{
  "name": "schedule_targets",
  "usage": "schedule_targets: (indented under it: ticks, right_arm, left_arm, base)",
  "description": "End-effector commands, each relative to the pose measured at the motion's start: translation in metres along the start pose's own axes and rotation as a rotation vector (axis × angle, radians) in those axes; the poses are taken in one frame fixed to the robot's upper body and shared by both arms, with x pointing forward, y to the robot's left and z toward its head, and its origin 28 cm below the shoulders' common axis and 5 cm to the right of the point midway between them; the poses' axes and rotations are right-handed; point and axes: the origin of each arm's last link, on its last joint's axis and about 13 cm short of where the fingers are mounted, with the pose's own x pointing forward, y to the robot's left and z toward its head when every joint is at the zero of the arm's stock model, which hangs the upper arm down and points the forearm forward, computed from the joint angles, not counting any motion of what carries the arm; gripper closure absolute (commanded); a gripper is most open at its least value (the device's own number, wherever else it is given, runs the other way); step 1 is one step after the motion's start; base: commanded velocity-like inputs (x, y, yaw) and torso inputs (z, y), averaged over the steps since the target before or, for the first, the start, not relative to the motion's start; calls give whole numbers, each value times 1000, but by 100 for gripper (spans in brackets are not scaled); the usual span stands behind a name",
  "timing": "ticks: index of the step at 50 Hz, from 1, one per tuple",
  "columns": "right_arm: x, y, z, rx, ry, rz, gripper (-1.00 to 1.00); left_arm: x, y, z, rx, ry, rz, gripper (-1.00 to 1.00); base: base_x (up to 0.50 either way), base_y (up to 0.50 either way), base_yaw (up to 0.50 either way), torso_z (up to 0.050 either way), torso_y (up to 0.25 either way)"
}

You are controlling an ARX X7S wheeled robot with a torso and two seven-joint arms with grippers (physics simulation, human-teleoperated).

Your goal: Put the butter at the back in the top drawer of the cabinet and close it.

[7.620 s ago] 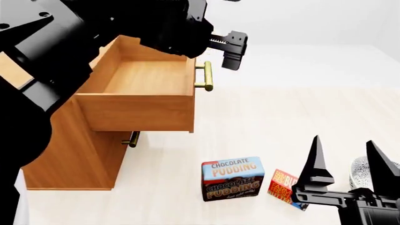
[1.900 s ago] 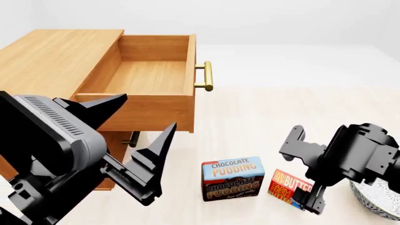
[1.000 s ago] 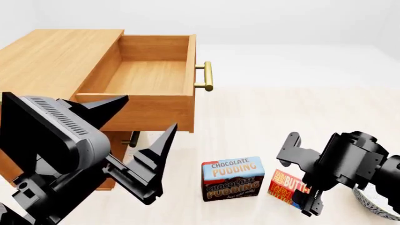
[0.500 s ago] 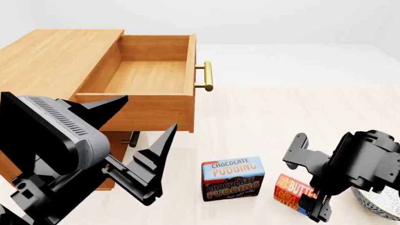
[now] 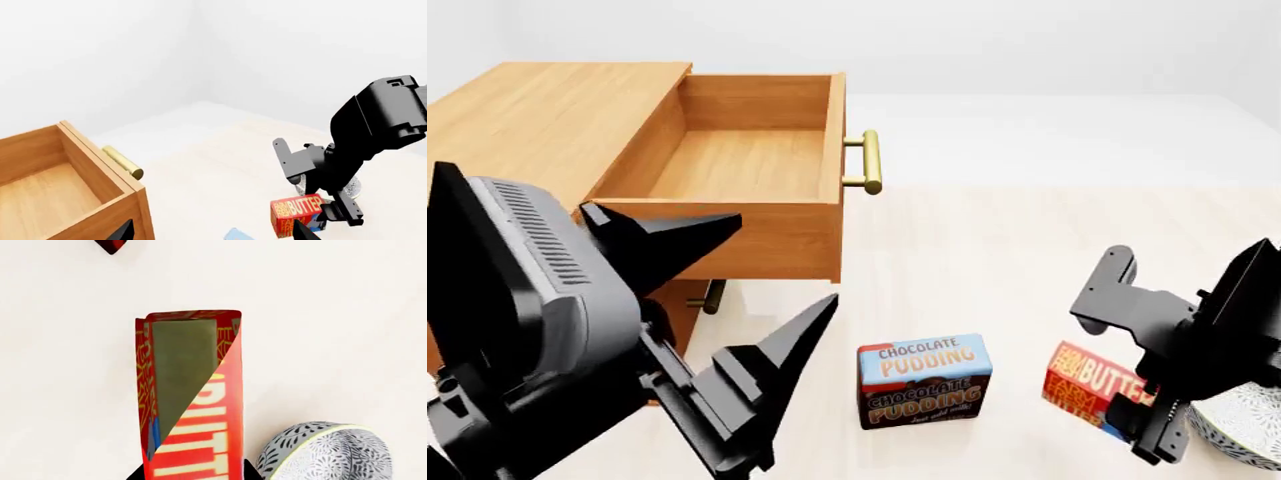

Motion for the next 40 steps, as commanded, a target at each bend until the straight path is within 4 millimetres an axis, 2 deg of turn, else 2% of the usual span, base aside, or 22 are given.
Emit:
schedule_targets:
  ticks: [1, 11, 17, 26, 32, 40]
  right_arm:
    - [-56, 2, -4, -11, -47, -107, 100]
    - [-85, 6, 2, -47, -61, -148, 100]
    - [-107, 16, 9, -102, -74, -168, 100]
    - [-129, 29, 23, -176, -41, -190, 100]
    - [-138, 35, 33, -228, -43, -191, 100]
    - [-143, 45, 37, -294, -119, -144, 100]
  left_arm:
    - [3, 9, 21, 13, 48, -150, -100]
    - [20, 31, 43, 77, 122, -242, -100]
    - [30, 40, 56, 119, 161, -266, -100]
    - [41, 52, 71, 155, 246, -327, -100]
    - [44, 58, 75, 169, 285, -369, -100]
    - [47, 61, 67, 177, 355, -428, -100]
  base:
    - [0, 0, 0, 0, 0]
    - [0, 0, 0, 0, 1]
    - [0, 0, 0, 3, 0]
    - [0, 0, 0, 0, 1]
    - [0, 0, 0, 0, 0]
    - [0, 0, 0, 0, 1]
